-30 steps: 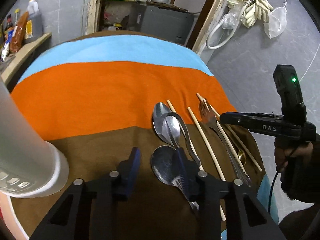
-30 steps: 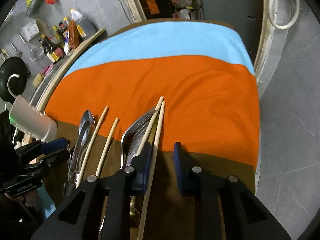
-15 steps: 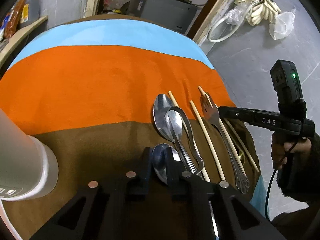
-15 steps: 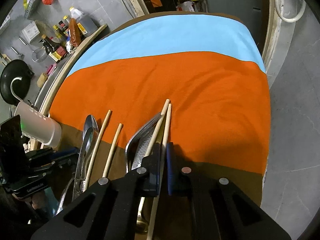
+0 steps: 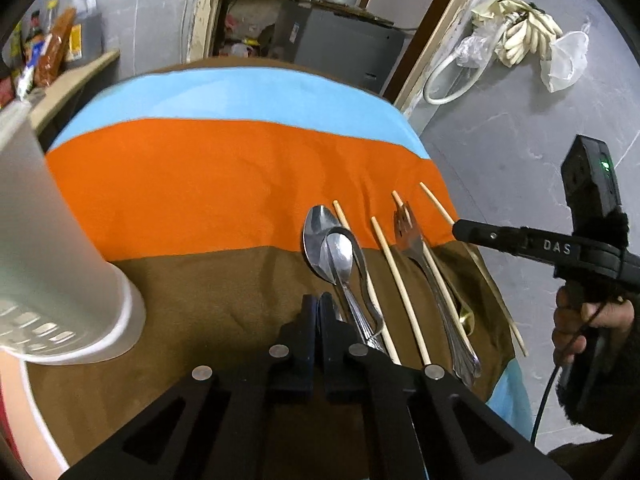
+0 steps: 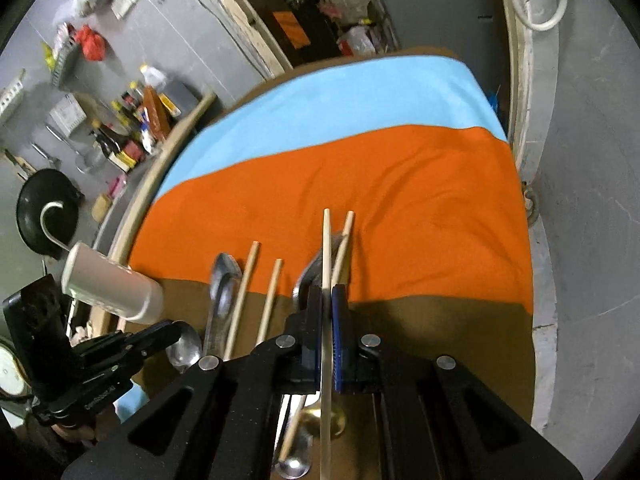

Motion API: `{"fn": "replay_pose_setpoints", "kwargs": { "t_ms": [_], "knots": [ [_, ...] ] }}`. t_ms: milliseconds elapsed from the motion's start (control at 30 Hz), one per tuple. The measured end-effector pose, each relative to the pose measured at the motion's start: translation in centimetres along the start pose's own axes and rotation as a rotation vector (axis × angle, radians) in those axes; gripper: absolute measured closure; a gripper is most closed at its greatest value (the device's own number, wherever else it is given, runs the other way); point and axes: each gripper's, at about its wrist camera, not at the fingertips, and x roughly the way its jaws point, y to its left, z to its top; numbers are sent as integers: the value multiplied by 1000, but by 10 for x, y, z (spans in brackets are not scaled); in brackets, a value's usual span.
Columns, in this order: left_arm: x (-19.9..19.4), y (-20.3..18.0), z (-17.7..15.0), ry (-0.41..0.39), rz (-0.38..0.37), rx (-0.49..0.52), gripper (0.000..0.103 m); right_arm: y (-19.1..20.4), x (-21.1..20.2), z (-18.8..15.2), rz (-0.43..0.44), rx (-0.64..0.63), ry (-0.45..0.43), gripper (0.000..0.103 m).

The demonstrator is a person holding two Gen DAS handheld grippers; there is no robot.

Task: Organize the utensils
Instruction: 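Lift the chopstick with the right tool and drop it into the white caddy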

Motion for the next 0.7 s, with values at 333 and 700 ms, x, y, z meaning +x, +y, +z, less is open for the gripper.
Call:
{"fn": "replay_pose_setpoints", "kwargs": {
  "t_ms": [333, 700],
  "knots": [
    [-67, -3, 6, -187, 22, 38, 101, 43, -41, -27, 98, 72, -250, 99],
    [-175, 48, 37, -363, 70, 61, 101, 151, -65, -15, 174, -12, -449, 99]
  ]
}}
